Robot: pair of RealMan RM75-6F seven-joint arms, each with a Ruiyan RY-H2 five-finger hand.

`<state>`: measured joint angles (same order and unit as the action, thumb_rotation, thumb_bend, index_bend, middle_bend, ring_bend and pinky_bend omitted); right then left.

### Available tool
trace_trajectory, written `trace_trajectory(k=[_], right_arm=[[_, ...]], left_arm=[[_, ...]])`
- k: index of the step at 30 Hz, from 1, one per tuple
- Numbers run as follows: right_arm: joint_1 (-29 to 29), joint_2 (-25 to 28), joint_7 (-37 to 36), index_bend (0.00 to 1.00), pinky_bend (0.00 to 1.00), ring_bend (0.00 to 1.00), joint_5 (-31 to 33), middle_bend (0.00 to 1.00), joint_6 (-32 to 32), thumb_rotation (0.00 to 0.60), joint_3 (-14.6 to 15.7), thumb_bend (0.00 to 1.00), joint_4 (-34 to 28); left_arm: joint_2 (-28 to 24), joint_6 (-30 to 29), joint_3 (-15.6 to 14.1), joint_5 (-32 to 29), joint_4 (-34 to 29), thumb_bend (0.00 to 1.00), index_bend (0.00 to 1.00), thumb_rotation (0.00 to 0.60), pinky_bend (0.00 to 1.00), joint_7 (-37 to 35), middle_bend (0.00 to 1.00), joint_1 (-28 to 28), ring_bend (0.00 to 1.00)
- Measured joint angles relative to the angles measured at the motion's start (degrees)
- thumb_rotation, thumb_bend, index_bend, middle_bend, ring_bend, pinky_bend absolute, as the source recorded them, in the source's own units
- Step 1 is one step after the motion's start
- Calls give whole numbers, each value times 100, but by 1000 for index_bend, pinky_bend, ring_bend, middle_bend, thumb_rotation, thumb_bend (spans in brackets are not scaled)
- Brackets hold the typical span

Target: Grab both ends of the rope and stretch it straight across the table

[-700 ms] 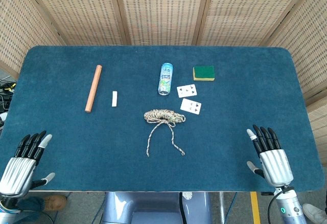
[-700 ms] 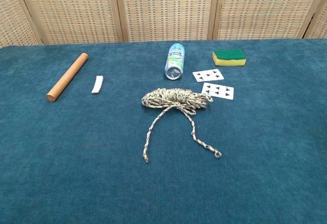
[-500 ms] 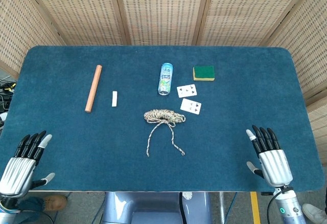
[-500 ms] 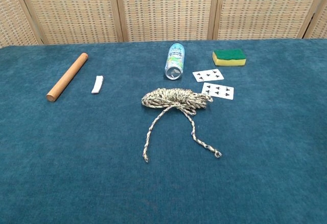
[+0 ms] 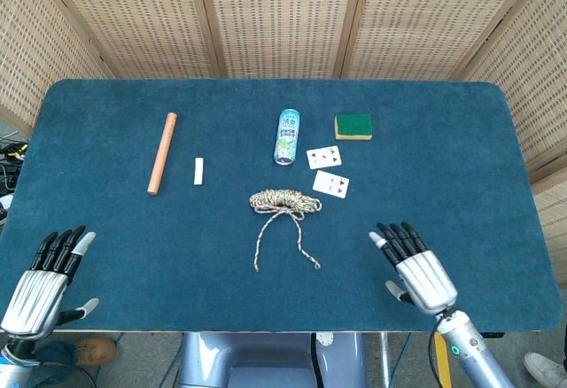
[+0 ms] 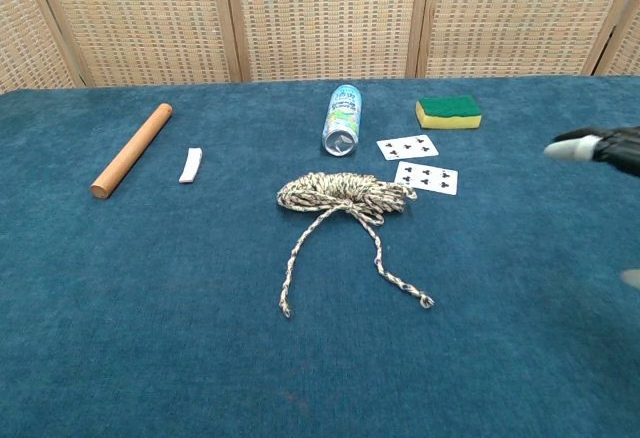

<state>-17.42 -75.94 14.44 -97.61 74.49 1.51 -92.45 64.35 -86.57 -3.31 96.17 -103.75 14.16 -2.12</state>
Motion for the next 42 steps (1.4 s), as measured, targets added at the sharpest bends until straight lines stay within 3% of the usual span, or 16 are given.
trace_trajectory(k=[5, 16, 29, 42], right_arm=[[-621, -7, 450, 285, 0, 0, 87, 0, -1112, 600, -116, 907, -369], [-1434, -626, 2091, 316, 0, 0, 965, 0, -2474, 600, -378, 934, -625], [-1759, -1329, 3283, 319, 0, 0, 2103, 0, -2621, 600, -543, 932, -337], [-1889, -1489, 3352, 361, 0, 0, 2475, 0, -2398, 600, -411, 930, -79]], left_arm=[[74, 195, 47, -187, -18, 0, 0, 600, 0, 188, 0, -67, 0], [254, 500, 119, -503, -49, 0, 0, 600, 0, 582, 0, -197, 0], [309, 579, 73, -541, -51, 0, 0, 600, 0, 728, 0, -243, 0], [363, 662, 83, -654, -45, 0, 0, 600, 0, 837, 0, -297, 0]])
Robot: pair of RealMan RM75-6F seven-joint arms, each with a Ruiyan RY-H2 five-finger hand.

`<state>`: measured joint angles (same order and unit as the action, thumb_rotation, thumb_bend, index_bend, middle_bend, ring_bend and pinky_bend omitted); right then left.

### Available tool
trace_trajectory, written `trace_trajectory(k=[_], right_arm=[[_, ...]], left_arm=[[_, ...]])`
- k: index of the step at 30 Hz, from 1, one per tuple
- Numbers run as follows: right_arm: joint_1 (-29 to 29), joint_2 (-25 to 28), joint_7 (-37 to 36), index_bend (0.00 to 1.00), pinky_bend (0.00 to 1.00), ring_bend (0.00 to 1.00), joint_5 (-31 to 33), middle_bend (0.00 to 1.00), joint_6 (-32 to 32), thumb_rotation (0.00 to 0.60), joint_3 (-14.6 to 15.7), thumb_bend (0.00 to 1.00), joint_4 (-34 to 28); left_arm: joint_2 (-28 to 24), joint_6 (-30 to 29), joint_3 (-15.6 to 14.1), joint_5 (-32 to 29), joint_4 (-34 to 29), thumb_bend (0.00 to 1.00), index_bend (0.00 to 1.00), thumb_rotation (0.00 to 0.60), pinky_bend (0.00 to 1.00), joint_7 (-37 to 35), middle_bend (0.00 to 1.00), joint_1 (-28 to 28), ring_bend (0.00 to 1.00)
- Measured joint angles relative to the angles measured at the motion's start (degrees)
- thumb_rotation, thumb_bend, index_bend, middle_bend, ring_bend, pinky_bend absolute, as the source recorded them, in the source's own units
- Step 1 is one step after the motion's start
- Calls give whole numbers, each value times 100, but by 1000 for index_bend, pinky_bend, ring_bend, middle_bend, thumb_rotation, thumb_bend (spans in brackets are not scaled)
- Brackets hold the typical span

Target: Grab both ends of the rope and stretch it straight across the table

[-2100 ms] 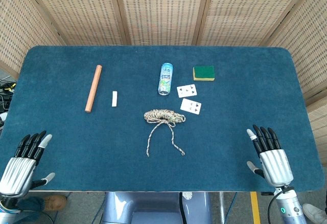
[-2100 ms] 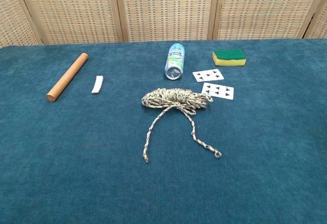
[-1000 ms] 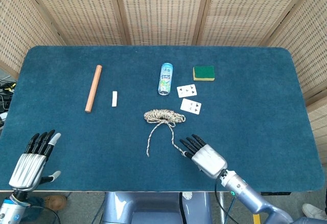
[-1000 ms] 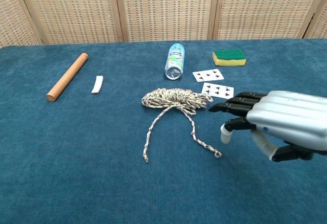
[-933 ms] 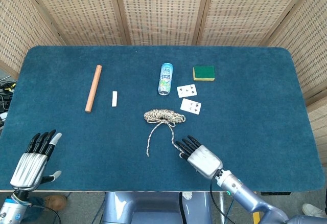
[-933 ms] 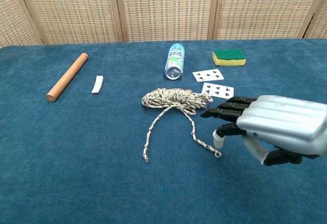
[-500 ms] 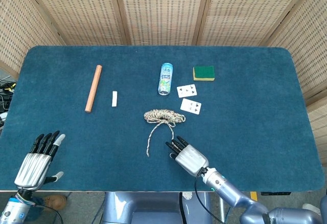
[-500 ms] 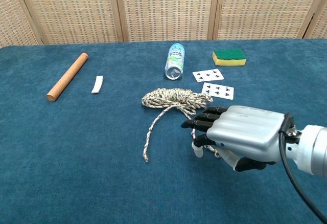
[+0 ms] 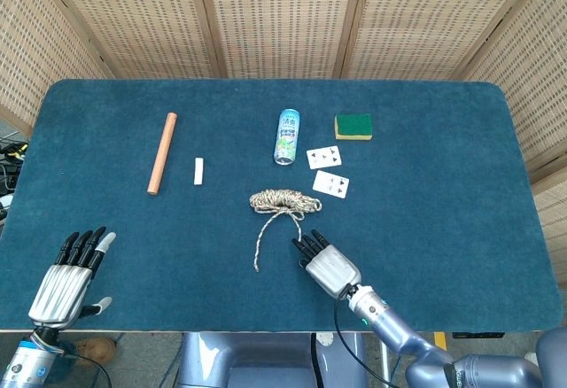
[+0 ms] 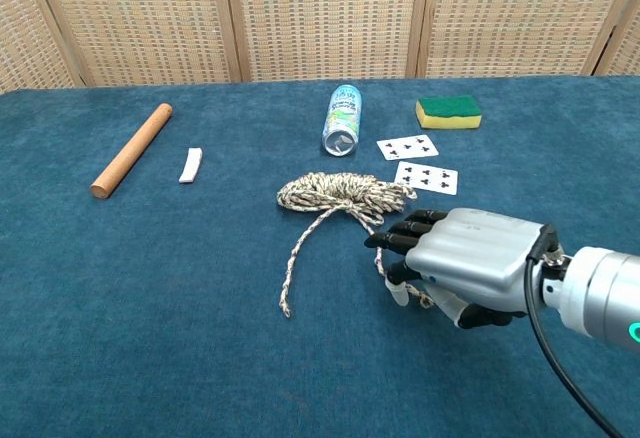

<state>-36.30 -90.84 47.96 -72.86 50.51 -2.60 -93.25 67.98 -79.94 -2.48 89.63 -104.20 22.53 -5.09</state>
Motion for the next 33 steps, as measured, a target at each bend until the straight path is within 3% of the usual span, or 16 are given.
trace_trajectory(k=[10, 25, 33], right_arm=[[13, 48, -167, 380, 0, 0, -2, 0, 115, 600, 185, 930, 222], [7, 168, -112, 319, 0, 0, 289, 0, 408, 600, 75, 874, 651], [60, 293, -935, 333, 0, 0, 265, 0, 521, 600, -100, 307, 385]], left_arm=[[4, 17, -30, 0, -5, 0, 0, 600, 0, 12, 0, -17, 0], [0, 24, -51, -12, -1, 0, 0, 600, 0, -2, 0, -35, 0], [-7, 30, -62, -23, 8, 0, 0, 600, 0, -17, 0, -42, 0]])
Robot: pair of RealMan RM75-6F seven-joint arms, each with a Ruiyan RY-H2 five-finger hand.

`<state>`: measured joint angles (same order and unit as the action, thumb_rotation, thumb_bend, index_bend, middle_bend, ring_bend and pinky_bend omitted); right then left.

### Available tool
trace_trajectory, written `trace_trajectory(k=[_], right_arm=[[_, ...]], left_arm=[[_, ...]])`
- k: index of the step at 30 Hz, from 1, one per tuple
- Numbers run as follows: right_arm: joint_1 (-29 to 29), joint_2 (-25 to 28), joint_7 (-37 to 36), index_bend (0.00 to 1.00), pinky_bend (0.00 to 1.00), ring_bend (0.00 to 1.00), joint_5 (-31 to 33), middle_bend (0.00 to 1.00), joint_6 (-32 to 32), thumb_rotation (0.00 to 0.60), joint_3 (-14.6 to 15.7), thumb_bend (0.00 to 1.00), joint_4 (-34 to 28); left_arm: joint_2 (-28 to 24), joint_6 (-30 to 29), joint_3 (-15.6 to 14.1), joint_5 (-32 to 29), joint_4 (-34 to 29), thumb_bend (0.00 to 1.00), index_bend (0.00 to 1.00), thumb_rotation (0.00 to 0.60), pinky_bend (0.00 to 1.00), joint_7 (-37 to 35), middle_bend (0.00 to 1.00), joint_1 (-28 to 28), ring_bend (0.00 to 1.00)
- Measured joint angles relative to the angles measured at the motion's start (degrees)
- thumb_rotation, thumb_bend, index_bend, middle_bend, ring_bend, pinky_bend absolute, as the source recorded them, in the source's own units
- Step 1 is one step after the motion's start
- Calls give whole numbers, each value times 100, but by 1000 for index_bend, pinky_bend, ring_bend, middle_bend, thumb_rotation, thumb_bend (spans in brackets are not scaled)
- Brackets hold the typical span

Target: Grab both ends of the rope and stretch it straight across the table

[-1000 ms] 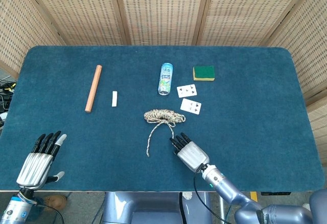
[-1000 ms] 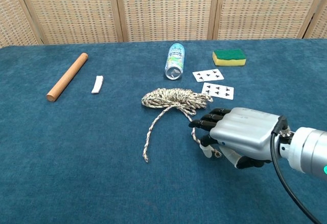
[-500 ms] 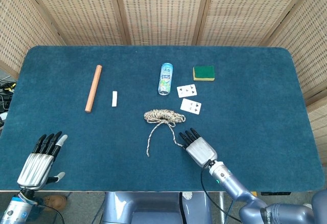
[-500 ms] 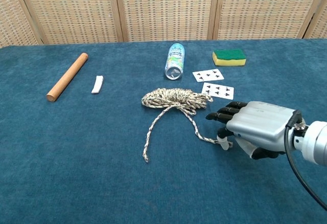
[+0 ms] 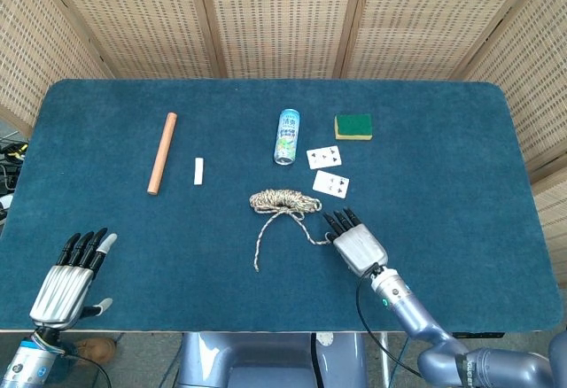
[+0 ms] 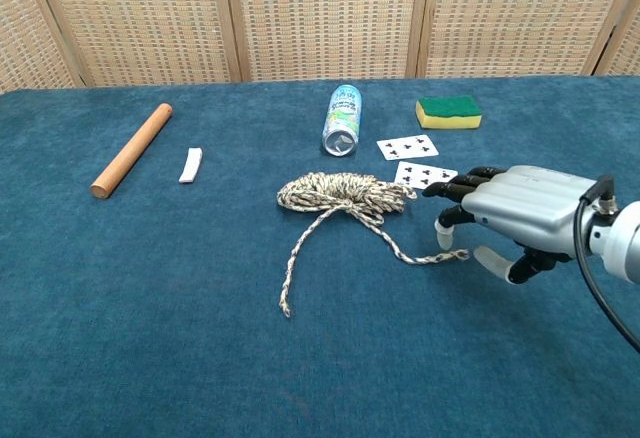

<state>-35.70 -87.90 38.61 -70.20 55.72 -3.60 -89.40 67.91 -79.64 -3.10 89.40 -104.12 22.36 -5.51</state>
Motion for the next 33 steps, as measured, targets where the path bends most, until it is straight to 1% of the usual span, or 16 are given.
trace_trajectory(k=[2, 4, 7, 11, 16, 20, 23, 33], right_arm=[[27, 16, -355, 343, 0, 0, 30, 0, 27, 600, -83, 271, -78], [49, -1, -641, 349, 0, 0, 133, 0, 50, 600, -181, 271, -117], [60, -125, -749, 370, 0, 0, 338, 0, 93, 600, -290, 277, -28], [64, -355, -836, 387, 0, 0, 511, 0, 169, 600, -387, 316, 223], [-3, -617, -820, 416, 0, 0, 795, 0, 155, 600, -473, 335, 428], [-72, -767, -714, 435, 0, 0, 950, 0, 138, 600, -501, 365, 525], [-119, -854, -635, 445, 0, 0, 1050, 0, 128, 600, -507, 366, 601], [-182, -1050, -571, 472, 0, 0, 1104, 0, 137, 600, -439, 375, 914]], left_arm=[[-2, -9, -8, 15, -1, 0, 0, 600, 0, 0, 0, 2, 0], [-3, -15, -14, 19, 0, 0, 0, 600, 0, -2, 0, 4, 0], [-6, -15, -16, 12, 4, 0, 0, 600, 0, -15, 0, 4, 0], [-1, 8, -11, -14, 19, 0, 0, 600, 0, -15, 0, -9, 0], [8, 5, -5, -34, 18, 0, 0, 600, 0, 0, 0, -12, 0], [16, 11, -6, -49, 23, 0, 0, 600, 0, 8, 0, -16, 0], [22, 15, 0, -66, 26, 0, 0, 600, 0, 13, 0, -21, 0], [32, 49, 3, -113, 26, 0, 0, 600, 0, 39, 0, -42, 0]])
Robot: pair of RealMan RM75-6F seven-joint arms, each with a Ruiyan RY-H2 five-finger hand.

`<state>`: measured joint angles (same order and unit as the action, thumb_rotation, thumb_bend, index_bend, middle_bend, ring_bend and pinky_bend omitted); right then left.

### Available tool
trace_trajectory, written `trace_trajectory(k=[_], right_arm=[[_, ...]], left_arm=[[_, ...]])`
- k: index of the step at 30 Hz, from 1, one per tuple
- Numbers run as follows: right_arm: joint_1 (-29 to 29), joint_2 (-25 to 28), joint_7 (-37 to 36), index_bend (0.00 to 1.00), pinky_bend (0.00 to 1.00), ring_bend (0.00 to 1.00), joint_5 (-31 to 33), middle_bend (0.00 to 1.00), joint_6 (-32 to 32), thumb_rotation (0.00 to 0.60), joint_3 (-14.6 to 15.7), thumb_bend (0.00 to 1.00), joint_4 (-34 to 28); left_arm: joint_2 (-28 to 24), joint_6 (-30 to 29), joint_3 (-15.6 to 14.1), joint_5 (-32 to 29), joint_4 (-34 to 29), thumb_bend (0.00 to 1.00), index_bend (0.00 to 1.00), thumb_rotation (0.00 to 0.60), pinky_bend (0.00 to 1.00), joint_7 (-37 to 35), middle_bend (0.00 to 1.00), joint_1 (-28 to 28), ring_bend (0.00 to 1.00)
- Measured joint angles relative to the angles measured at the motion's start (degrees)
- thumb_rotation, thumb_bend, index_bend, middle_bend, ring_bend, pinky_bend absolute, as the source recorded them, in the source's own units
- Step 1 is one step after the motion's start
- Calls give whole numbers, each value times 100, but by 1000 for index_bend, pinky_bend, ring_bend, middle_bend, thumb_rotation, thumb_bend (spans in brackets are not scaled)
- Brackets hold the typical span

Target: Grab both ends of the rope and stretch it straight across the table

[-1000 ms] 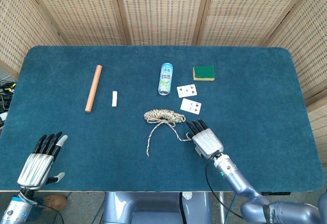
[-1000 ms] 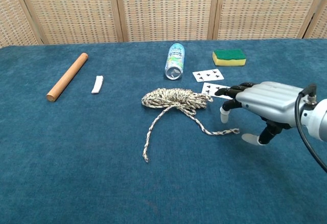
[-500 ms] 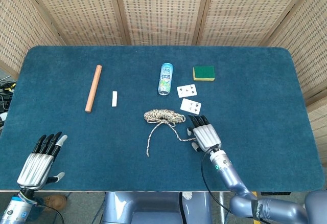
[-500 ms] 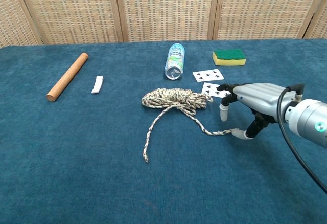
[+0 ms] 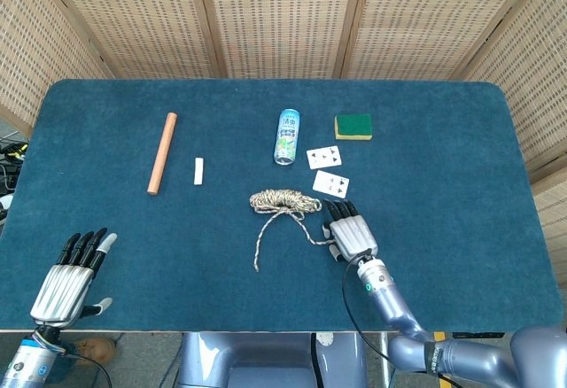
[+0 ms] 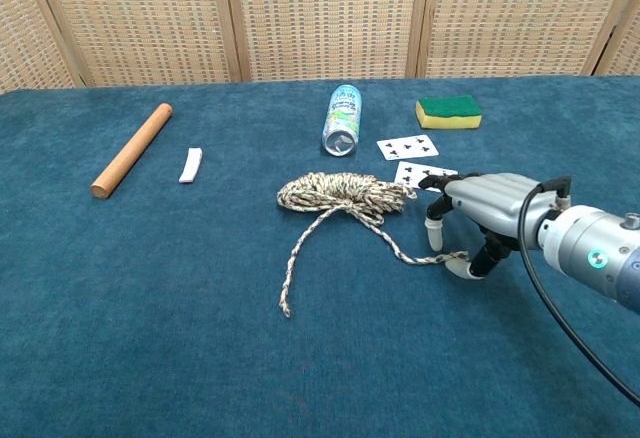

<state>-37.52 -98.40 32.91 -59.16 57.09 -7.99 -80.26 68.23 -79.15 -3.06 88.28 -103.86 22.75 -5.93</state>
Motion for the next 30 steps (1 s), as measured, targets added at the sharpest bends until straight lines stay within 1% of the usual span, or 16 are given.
trace_trajectory(k=[12, 17, 21, 27, 30], right_arm=[[-35, -120, -17, 514, 0, 0, -66, 0, 7, 600, 59, 399, 232], [-41, -138, -13, 566, 0, 0, -73, 0, 2, 600, 72, 428, 263], [-39, -145, -25, 596, 0, 0, -132, 0, 29, 600, 90, 476, 282], [-36, -113, -45, 621, 0, 0, -313, 0, 102, 600, 123, 495, 266], [-46, -72, -21, 623, 0, 0, -465, 0, 172, 600, 143, 495, 236]], left_arm=[[12, 15, -7, -24, -2, 0, 0, 600, 0, 22, 0, -14, 0], [11, 10, -11, -20, 0, 0, 0, 600, 0, 19, 0, -16, 0], [15, 12, -13, -25, 5, 0, 0, 600, 0, 26, 0, -19, 0], [25, 18, -18, 33, 28, 0, 0, 600, 0, 1, 0, -40, 0], [57, 21, 1, 164, 87, 0, 0, 600, 0, 23, 0, -98, 0]])
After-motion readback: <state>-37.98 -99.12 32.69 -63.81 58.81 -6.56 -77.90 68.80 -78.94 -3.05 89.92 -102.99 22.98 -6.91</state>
